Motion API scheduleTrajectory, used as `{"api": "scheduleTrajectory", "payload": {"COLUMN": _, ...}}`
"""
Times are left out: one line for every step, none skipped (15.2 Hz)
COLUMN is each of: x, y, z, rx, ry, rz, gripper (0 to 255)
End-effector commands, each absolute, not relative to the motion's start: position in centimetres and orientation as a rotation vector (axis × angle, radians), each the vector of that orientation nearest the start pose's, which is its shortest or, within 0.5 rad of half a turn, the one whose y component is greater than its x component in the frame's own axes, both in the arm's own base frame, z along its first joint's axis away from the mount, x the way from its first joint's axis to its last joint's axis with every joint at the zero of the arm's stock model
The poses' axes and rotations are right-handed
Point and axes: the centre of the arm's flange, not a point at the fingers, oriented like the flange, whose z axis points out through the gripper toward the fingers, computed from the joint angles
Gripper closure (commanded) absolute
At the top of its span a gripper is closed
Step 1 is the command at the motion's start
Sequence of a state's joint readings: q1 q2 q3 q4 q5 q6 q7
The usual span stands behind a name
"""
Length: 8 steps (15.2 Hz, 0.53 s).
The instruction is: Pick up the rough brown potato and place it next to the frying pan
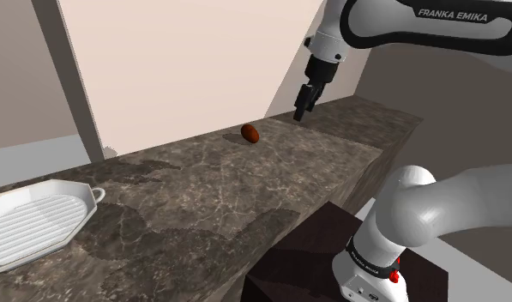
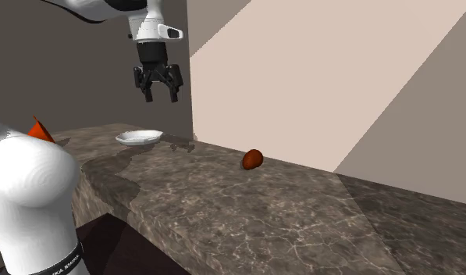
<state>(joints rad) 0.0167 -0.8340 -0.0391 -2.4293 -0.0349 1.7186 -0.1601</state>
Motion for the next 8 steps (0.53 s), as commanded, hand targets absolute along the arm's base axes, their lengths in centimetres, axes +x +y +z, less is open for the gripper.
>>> {"api": "scheduleTrajectory", "payload": {"x": 30.8, "y": -1.3, "z": 58.4, "rx": -3.143, "ry": -0.239, "rz": -0.192, "gripper": 0}}
{"api": "scheduleTrajectory", "payload": {"x": 32.0, "y": -1.4, "z": 57.7, "rx": -3.155, "ry": -0.224, "rz": -0.183, "gripper": 0}}
{"api": "scheduleTrajectory", "payload": {"x": 33.2, "y": -1.4, "z": 57.0, "rx": -3.166, "ry": -0.209, "rz": -0.174, "gripper": 0}}
{"api": "scheduleTrajectory", "payload": {"x": 34.4, "y": -1.5, "z": 56.4, "rx": -3.178, "ry": -0.194, "rz": -0.164, "gripper": 0}}
{"api": "scheduleTrajectory", "payload": {"x": 35.6, "y": -1.6, "z": 55.7, "rx": -3.189, "ry": -0.178, "rz": -0.155, "gripper": 0}}
{"api": "scheduleTrajectory", "payload": {"x": 36.7, "y": -1.7, "z": 55.0, "rx": -3.2, "ry": -0.163, "rz": -0.145, "gripper": 0}}
{"api": "scheduleTrajectory", "payload": {"x": 37.9, "y": -1.8, "z": 54.3, "rx": -3.212, "ry": -0.147, "rz": -0.135, "gripper": 0}}
{"api": "scheduleTrajectory", "payload": {"x": 39.1, "y": -2.0, "z": 53.6, "rx": -3.223, "ry": -0.132, "rz": -0.125, "gripper": 0}}
